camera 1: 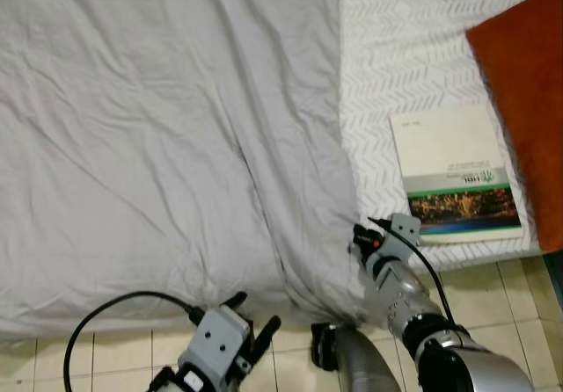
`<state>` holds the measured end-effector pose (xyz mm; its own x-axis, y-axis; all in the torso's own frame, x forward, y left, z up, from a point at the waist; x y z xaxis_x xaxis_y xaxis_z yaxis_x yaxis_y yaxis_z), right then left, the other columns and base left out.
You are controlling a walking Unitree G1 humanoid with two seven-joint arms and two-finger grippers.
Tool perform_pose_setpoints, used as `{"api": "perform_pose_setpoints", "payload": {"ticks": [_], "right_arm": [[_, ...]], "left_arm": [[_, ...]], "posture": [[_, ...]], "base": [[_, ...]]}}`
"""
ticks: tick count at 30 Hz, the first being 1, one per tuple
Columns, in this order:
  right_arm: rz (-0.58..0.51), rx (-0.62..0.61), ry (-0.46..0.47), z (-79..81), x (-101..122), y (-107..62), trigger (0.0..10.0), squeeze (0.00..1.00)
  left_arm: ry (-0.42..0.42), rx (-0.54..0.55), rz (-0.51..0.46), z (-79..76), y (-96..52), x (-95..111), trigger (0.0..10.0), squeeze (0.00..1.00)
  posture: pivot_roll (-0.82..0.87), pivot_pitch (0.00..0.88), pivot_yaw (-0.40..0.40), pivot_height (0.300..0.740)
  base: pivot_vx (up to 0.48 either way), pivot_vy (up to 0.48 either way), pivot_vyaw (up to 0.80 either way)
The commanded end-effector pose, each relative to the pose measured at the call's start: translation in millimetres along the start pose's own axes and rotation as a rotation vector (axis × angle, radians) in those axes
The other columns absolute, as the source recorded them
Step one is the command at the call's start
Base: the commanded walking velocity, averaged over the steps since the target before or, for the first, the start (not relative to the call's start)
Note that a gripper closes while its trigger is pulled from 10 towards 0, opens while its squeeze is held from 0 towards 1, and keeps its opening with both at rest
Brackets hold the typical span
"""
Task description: Clean up the room
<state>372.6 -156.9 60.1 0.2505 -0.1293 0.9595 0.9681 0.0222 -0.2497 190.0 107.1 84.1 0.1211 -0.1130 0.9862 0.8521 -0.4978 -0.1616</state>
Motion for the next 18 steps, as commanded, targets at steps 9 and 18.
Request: {"api": "perform_pose_setpoints", "payload": {"ticks": [9, 18], "right_arm": [[0.032, 0.002, 0.060, -1.5, -16, -5.6, 0.0, 0.00], [-0.169, -0.061, -0.078, -11.0, 26, -0.5, 0.0, 0.00]], "left_arm": [[0.028, 0.086, 0.005, 8.7, -9.9, -27, 10.0, 0.00], [0.036, 0.126, -0.024, 10.6, -20.8, -24, 10.0, 0.00]], "posture": [[0.17, 0.664, 0.028, 0.740], [0.17, 0.661, 0.028, 0.740]], "base": [[0.000, 0.000, 0.00], [0.000, 0.000, 0.00]]}}
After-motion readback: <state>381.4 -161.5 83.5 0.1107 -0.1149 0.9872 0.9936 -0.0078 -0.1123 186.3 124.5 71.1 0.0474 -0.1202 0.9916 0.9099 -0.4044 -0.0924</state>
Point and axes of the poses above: a point about 5 cm out from each wrist's last joint towards the gripper, its own y axis pointing out of the wrist towards the gripper, its own x axis along the axis of the wrist's last joint, z = x × y, the point moved 2 cm from there along y, pointing out of the wrist towards the gripper, and after that the axes turned 12 degrees about -y, right-handed, at the moved point
